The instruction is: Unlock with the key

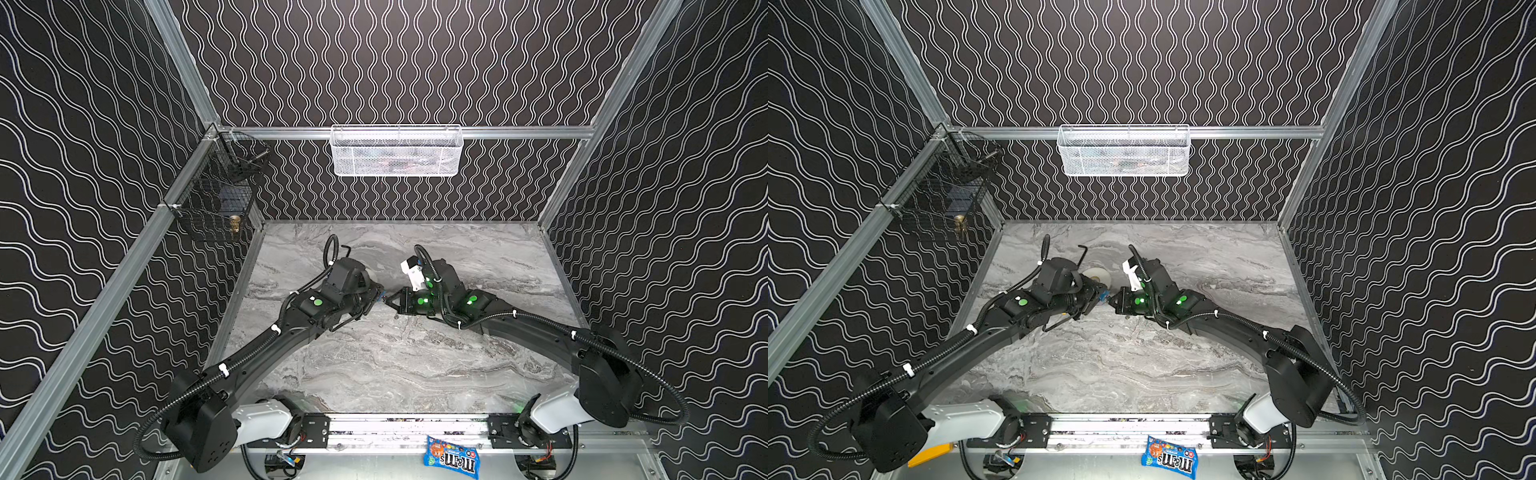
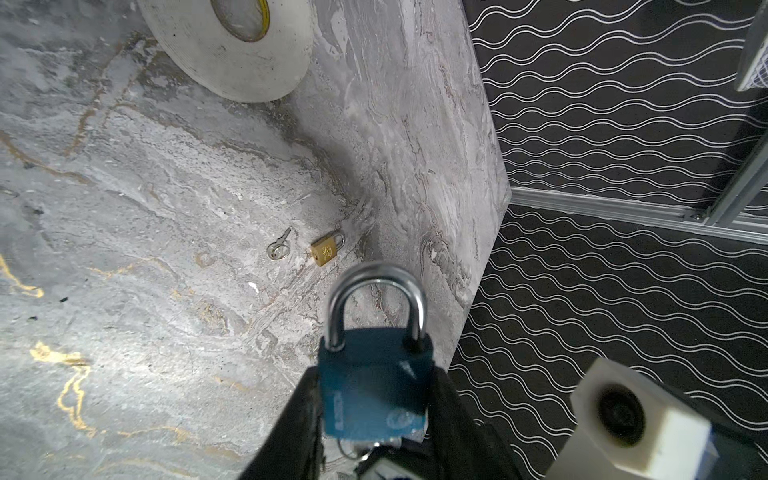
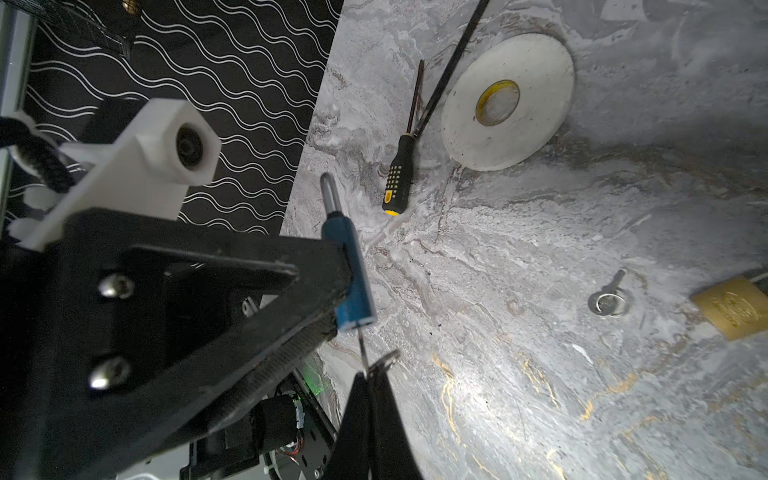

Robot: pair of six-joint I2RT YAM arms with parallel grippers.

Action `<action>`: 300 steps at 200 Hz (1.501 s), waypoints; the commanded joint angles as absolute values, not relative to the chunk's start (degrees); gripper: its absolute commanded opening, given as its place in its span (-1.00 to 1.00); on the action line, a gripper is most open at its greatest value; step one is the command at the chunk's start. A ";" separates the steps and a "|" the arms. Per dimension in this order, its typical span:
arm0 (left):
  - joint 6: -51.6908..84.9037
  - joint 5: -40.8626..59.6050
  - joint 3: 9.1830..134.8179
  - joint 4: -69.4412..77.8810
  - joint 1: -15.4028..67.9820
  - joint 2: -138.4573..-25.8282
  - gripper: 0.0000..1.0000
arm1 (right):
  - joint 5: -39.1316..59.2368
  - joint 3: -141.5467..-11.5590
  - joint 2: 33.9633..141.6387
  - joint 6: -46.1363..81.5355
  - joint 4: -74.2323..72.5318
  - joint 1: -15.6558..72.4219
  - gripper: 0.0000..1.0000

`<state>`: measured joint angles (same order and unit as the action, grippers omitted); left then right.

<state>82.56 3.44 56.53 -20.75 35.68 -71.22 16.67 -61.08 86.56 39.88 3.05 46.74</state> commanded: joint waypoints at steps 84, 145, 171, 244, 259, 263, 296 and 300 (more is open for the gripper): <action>81.58 4.64 57.19 -21.44 35.86 -72.02 -0.97 | 14.96 -60.00 83.47 40.40 2.43 47.50 -0.56; 81.69 4.09 57.41 -21.46 35.86 -71.90 -0.97 | 14.41 -62.23 86.29 41.99 3.59 47.55 -0.56; 82.04 4.09 57.26 -21.18 35.86 -71.90 -0.98 | 15.12 -62.14 87.05 42.34 3.25 47.52 -0.57; 83.42 3.30 56.87 -19.42 35.86 -71.23 -0.97 | 16.88 -60.42 87.05 42.98 0.51 47.54 -0.81; 82.93 3.96 57.11 -18.23 35.87 -71.48 -0.96 | 17.70 -60.65 87.10 43.06 -0.07 47.55 -0.84; 82.77 4.04 57.40 -18.52 35.86 -71.57 -0.95 | 17.82 -60.72 87.04 42.98 -0.15 47.48 -0.87; 82.89 3.80 57.60 -19.13 35.86 -71.55 -0.94 | 18.28 -60.99 86.61 42.44 -0.65 47.50 -0.97; 83.08 3.78 57.44 -18.90 35.88 -71.46 -0.94 | 18.28 -61.03 86.63 42.41 -0.57 47.50 -0.98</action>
<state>82.50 3.86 57.32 -23.16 35.86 -71.85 16.60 -60.58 87.02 42.59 0.54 47.40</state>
